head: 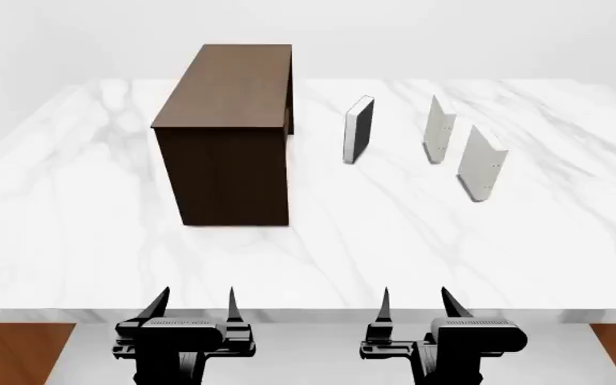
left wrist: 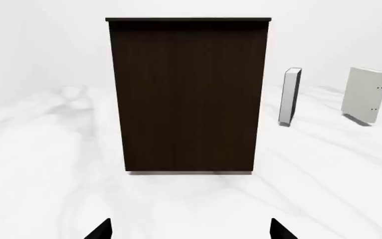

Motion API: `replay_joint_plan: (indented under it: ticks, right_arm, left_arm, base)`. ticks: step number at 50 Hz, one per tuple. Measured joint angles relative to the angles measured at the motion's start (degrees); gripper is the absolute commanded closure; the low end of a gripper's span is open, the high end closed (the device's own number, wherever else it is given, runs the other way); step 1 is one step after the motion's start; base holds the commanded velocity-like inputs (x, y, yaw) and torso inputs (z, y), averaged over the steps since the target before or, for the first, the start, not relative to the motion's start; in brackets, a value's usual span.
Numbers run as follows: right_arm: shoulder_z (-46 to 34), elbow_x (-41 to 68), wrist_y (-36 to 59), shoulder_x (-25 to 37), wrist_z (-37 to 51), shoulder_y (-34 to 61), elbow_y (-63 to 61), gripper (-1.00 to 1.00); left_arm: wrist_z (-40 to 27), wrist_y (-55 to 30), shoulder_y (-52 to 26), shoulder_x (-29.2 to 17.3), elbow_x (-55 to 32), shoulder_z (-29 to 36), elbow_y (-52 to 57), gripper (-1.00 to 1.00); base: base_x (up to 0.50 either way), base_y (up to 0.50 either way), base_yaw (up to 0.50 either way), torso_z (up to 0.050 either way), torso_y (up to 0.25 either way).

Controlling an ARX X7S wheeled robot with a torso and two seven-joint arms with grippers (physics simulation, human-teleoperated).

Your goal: Pick up the book on the right and place it under the cabinet shelf.

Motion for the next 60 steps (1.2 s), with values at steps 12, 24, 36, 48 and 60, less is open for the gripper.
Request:
replay_joint_plan:
  ticks: [12, 24, 36, 48, 60]
  right_arm:
    - [-1.99, 0.88, 5.71, 1.6, 1.5, 0.79, -6.56, -1.0]
    - [-3.27, 2.21, 16.51, 3.7, 2.59, 4.14, -17.53, -1.0]
    - [-3.68, 3.42, 25.49, 5.95, 3.01, 10.07, -24.45, -1.0]
    - [-3.37, 4.27, 33.73, 7.84, 3.48, 17.51, -29.84, -1.0]
    - [-2.28, 5.41, 41.77, 9.48, 3.75, 25.01, -34.09, -1.0]
  left_arm:
    - [-1.55, -6.68, -1.59, -1.51, -2.63, 0.9, 7.51, -1.0]
    - [-3.45, -18.73, -6.04, -4.02, -4.66, 1.43, 18.08, -1.0]
    - [-4.69, -29.33, -13.06, -6.22, -6.32, 1.51, 25.0, -1.0]
    - [-5.29, -40.38, -22.59, -7.68, -8.12, 2.08, 30.46, -1.0]
    - [-5.66, -49.65, -32.17, -8.78, -9.43, 3.26, 33.6, -1.0]
  base:
    - [0.0, 0.0, 0.0, 0.0, 0.0]
    - [0.0, 0.0, 0.0, 0.0, 0.0]
    - [0.0, 0.0, 0.0, 0.0, 0.0]
    - [0.0, 0.0, 0.0, 0.0, 0.0]
    - [0.0, 0.0, 0.0, 0.0, 0.0]
